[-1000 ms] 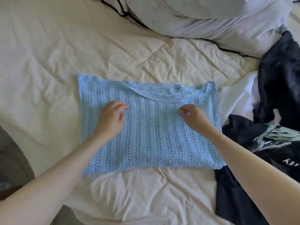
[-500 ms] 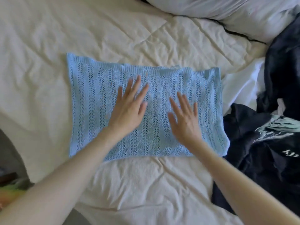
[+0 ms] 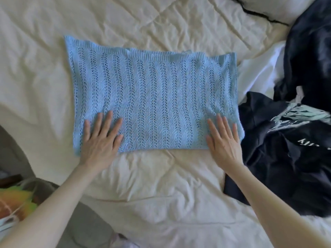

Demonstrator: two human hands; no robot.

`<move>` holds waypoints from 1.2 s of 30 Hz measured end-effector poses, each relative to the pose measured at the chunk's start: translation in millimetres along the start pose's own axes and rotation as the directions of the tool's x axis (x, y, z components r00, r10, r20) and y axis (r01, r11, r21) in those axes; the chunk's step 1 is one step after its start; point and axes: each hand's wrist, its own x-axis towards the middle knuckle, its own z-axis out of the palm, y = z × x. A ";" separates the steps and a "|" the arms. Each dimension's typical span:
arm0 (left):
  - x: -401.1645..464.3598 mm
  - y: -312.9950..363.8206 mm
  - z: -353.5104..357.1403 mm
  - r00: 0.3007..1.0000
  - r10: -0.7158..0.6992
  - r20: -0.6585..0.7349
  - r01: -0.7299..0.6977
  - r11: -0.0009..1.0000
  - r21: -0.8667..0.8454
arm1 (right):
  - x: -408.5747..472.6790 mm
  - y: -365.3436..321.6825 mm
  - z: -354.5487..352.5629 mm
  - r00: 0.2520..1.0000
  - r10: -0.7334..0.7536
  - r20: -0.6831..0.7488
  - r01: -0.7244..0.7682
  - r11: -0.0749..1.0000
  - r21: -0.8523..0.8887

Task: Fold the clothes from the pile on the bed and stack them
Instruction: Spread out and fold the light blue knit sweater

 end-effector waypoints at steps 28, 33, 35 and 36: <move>-33.8 -13.7 6.0 0.472 -0.848 0.243 0.624 0.126 -0.772 | -15.9 59.5 -22.1 0.678 0.686 0.266 -0.570 0.262 0.779; -30.0 -12.0 9.4 0.431 -0.870 0.238 0.623 0.096 -0.776 | -16.1 79.7 -32.1 0.570 0.785 0.243 -0.622 0.219 0.751; -30.5 -12.0 9.2 0.421 -0.872 0.247 0.613 0.073 -0.787 | -13.8 72.3 -31.7 0.570 0.801 0.181 -0.658 0.314 0.684; -30.9 -12.3 8.5 0.416 -0.869 0.268 0.603 0.043 -0.797 | -13.4 64.9 -32.2 0.579 0.807 0.117 -0.663 0.383 0.643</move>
